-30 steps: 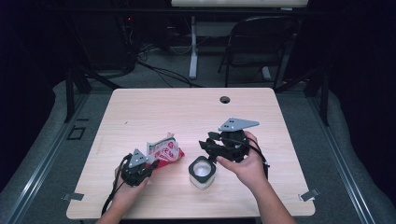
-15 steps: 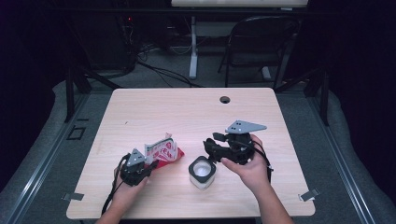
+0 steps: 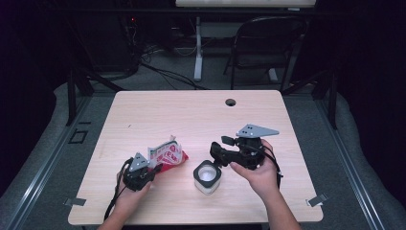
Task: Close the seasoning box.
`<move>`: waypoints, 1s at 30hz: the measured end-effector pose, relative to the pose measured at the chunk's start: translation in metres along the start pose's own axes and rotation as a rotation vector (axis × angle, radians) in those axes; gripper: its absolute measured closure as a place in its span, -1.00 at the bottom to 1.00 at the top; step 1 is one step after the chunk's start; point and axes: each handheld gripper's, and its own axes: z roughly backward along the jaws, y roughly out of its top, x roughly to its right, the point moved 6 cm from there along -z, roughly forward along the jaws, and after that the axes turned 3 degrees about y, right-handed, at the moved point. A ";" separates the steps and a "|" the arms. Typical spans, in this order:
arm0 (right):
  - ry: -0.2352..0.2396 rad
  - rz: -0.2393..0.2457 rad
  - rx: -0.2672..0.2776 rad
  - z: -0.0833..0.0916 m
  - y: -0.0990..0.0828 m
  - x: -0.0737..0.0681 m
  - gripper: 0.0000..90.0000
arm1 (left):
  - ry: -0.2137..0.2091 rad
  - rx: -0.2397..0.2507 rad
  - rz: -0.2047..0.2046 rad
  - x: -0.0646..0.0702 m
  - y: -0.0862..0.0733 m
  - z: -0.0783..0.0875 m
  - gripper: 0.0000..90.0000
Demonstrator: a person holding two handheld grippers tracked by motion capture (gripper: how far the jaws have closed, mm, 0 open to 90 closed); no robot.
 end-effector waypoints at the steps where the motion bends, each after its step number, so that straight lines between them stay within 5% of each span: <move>1: -0.001 -0.006 0.000 0.000 0.000 0.000 0.12 | 0.002 0.002 -0.002 -0.001 0.000 0.001 0.95; 18: -0.010 -0.040 0.023 0.004 -0.002 0.009 0.10 | 0.062 0.071 0.084 -0.030 0.005 0.021 0.95; 30: -0.028 -0.068 0.048 0.007 -0.002 0.018 0.09 | 0.180 0.120 0.166 -0.067 0.004 0.043 0.96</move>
